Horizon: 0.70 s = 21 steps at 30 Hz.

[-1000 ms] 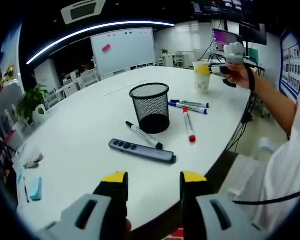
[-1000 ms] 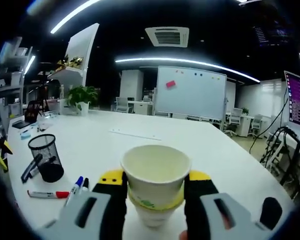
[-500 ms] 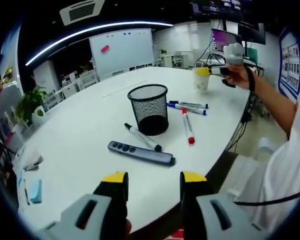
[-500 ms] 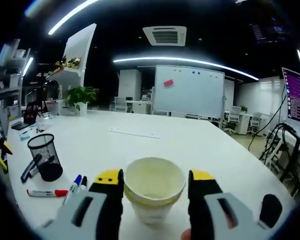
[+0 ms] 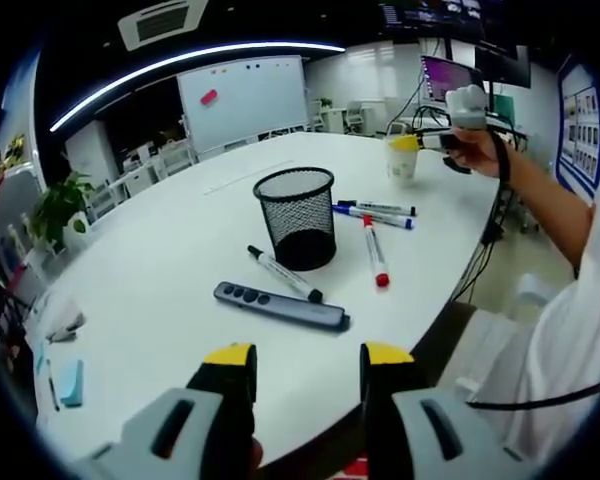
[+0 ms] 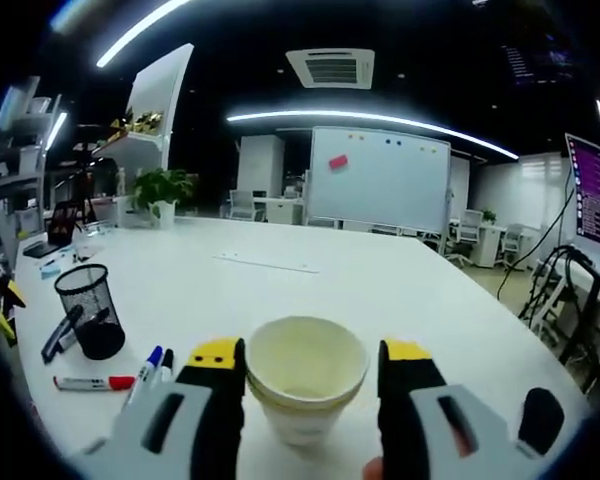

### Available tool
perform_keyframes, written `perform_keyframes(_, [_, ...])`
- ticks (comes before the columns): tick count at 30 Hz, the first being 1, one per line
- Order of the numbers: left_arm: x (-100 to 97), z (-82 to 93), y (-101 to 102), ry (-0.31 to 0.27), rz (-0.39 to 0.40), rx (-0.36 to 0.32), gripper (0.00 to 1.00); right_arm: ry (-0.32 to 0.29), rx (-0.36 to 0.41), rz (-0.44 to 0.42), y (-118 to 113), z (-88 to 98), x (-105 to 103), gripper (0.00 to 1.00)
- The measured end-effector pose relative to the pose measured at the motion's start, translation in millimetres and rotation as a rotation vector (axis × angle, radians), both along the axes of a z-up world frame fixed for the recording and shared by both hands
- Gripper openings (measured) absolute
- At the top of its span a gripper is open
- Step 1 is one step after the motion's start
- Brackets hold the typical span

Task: Place the scattered laser pointers and whiteboard markers into the pen holder and stack the scattered paper cups together

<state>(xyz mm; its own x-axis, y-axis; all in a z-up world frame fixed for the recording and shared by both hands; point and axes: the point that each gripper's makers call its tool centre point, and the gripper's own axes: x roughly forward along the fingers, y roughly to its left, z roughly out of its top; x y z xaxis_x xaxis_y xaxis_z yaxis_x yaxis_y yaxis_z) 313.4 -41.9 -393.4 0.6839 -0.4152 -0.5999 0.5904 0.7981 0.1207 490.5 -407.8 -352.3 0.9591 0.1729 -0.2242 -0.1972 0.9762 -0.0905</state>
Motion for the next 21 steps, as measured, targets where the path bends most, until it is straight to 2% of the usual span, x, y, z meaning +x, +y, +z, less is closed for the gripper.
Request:
perform_keyframes(14, [-0.9, -0.7, 0.2, 0.002, 0.0, 0.002, 0.42, -0.041, 0.001, 0.036, 13.0, 11.1, -8.2, 0.52])
perform_keyframes(21, [-1.0, -0.8, -0.8, 0.001, 0.001, 0.0, 0.42, -0.108, -0.001, 0.096, 27.9, 24.3, -13.2, 0.52])
